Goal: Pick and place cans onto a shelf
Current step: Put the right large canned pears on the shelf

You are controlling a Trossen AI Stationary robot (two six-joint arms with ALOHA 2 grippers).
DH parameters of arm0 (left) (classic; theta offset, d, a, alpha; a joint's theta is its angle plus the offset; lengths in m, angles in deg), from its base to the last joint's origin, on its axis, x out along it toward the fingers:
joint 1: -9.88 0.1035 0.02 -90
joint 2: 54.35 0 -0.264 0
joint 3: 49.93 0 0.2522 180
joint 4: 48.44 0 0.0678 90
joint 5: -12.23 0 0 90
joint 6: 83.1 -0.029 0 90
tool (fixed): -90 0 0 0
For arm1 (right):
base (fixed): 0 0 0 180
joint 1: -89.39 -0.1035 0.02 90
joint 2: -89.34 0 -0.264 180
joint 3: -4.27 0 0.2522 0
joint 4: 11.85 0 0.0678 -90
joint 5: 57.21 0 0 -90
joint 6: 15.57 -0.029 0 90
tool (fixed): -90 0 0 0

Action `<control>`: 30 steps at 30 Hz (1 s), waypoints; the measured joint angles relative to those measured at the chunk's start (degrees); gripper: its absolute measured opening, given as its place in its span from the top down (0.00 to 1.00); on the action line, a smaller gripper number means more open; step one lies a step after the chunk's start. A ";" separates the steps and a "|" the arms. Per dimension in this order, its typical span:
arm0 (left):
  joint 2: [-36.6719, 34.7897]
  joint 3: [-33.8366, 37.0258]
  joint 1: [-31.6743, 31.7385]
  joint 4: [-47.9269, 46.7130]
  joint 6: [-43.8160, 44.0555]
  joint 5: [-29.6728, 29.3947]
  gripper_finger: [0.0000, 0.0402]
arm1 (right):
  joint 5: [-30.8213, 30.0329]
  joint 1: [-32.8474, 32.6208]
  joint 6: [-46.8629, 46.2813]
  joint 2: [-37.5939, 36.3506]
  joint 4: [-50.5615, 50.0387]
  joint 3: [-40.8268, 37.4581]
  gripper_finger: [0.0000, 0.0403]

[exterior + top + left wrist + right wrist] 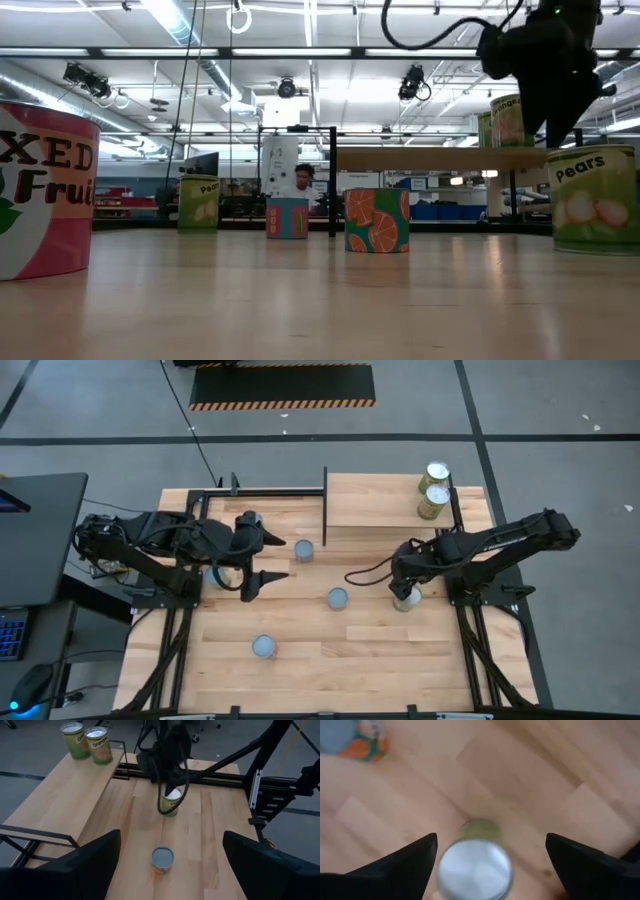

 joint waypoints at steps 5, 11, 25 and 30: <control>0.00 0.00 0.02 0.23 0.01 -0.81 0.11 | 6.82 4.54 -2.97 0.79 2.12 -0.40 0.01; 0.00 0.00 0.02 0.00 0.63 -1.07 0.11 | 4.99 2.01 -7.44 1.21 0.48 -0.38 0.01; 0.02 0.00 -0.31 -2.79 1.29 -1.07 0.11 | 7.74 -2.93 -11.40 2.22 5.91 -6.58 0.01; 0.02 0.00 -0.31 -3.14 1.27 -1.07 0.11 | 9.87 -3.54 -12.74 2.26 10.74 -9.31 0.02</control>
